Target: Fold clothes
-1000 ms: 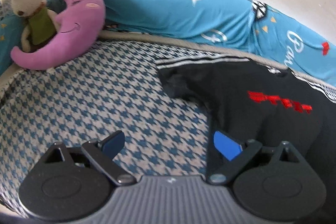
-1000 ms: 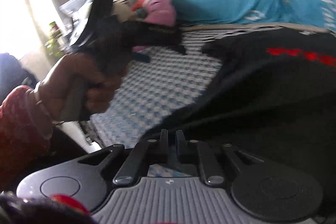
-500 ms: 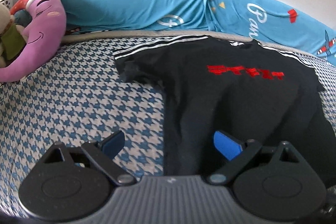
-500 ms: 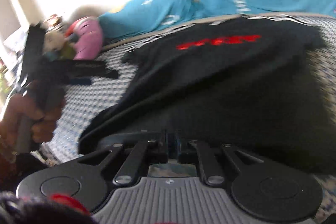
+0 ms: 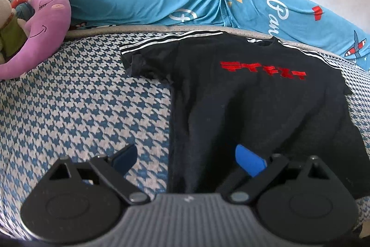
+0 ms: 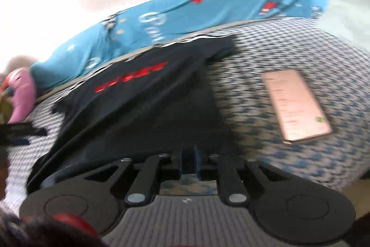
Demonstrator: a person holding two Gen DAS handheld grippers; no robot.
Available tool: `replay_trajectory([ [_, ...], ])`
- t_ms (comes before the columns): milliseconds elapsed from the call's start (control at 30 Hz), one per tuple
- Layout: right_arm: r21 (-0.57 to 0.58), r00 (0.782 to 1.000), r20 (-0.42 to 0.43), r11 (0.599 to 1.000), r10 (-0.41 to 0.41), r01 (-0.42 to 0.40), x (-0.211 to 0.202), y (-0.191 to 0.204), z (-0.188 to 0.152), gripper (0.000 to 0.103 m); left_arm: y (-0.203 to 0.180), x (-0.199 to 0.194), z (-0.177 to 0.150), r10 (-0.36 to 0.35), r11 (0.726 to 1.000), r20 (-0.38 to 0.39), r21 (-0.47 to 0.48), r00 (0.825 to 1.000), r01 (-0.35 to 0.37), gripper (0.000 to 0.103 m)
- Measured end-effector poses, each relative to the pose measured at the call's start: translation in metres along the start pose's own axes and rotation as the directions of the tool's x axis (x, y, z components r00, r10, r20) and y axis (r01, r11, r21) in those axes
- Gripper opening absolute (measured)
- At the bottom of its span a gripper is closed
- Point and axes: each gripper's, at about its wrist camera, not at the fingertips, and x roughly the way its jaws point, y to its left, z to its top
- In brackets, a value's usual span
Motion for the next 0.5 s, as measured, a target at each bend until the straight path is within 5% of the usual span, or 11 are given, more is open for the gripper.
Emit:
replay_trajectory([
  [167, 0.069, 0.999, -0.017, 0.997, -0.031, 0.032, 0.006, -0.018, -0.003, 0.030, -0.001, -0.003, -0.005, -0.007, 1.000, 0.003, -0.017, 1.000, 0.007, 0.096],
  [500, 0.159, 0.998, -0.033, 0.986, -0.047, 0.052, 0.024, -0.034, -0.008, 0.038, 0.005, 0.000, -0.006, 0.003, 0.999, -0.006, -0.044, 1.000, -0.003, 0.096],
])
